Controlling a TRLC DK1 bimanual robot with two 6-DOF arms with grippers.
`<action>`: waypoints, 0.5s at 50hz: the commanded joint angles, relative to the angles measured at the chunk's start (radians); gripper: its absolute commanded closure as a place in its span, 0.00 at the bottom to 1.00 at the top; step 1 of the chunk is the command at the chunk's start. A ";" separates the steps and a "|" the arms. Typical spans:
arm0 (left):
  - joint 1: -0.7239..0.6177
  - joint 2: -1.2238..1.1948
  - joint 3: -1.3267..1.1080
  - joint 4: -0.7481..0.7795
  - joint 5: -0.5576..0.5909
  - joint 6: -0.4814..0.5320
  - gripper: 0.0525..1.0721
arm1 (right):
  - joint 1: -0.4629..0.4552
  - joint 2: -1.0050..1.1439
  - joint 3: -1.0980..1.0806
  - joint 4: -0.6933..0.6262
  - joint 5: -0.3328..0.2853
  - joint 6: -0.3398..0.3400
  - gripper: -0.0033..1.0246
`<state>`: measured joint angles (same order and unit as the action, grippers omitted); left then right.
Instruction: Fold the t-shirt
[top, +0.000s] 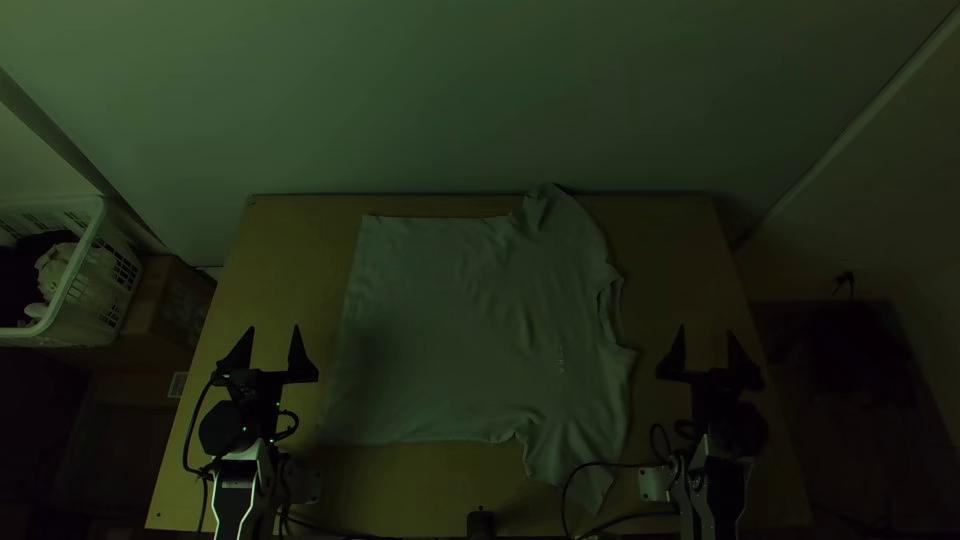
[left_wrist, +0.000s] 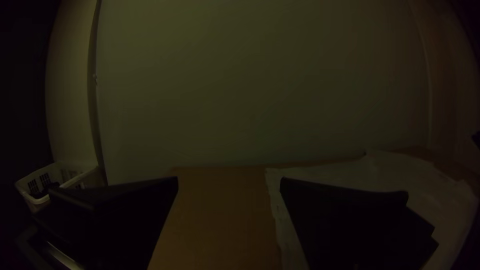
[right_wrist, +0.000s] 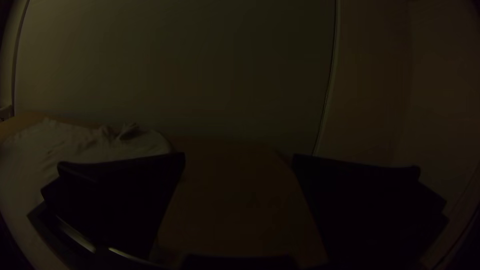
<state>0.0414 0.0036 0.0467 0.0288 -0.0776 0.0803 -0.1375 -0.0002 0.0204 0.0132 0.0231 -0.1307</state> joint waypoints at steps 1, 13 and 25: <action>0.006 -0.005 -0.045 -0.018 0.006 0.012 0.04 | 0.012 -0.004 -0.014 -0.018 0.011 0.014 0.04; 0.005 -0.005 -0.045 -0.012 -0.010 0.018 0.04 | 0.012 -0.004 -0.007 -0.013 0.018 -0.029 0.04; 0.005 -0.002 -0.018 -0.010 -0.027 0.041 0.04 | 0.012 0.002 0.053 -0.030 0.024 -0.032 0.04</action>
<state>0.0414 0.0036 0.0467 0.0307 -0.0914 0.0956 -0.1310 -0.0002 0.0330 -0.0101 0.0376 -0.1432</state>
